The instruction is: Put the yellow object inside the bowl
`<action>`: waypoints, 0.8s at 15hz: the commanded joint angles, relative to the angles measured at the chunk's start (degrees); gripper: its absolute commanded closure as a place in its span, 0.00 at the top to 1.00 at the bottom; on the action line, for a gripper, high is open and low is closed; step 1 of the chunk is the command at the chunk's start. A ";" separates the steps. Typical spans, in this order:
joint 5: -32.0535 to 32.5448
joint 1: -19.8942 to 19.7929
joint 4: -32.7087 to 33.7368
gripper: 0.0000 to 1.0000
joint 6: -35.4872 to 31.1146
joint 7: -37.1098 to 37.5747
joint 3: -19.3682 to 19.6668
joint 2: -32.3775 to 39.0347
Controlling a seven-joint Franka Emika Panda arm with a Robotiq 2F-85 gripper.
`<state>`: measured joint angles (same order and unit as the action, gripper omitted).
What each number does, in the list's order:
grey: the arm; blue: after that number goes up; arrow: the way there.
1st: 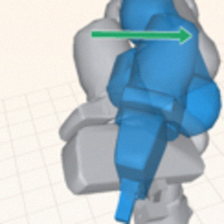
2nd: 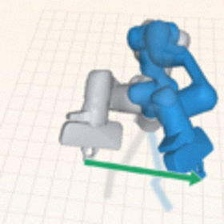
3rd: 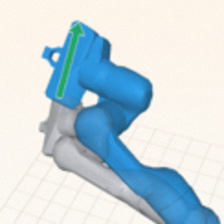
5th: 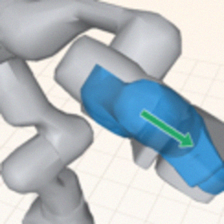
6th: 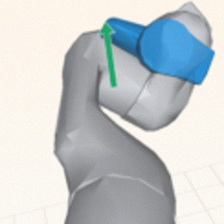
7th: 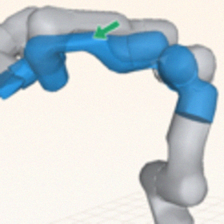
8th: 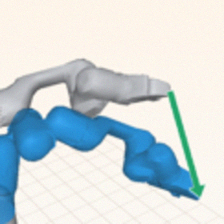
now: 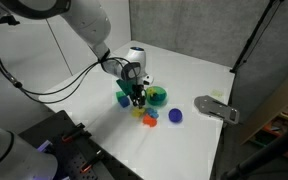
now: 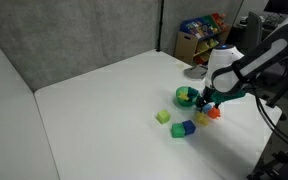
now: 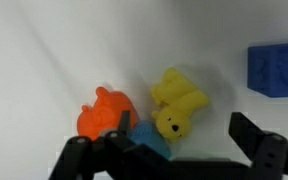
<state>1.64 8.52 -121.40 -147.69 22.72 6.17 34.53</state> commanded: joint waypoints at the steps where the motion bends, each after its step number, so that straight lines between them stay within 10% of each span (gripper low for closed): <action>1: 0.37 1.31 -0.80 1.00 -4.60 2.13 1.51 1.35; 12: -4.64 2.96 -1.72 1.00 -17.53 2.52 1.94 7.41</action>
<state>-1.08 10.35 -122.55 -163.39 24.54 7.47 41.21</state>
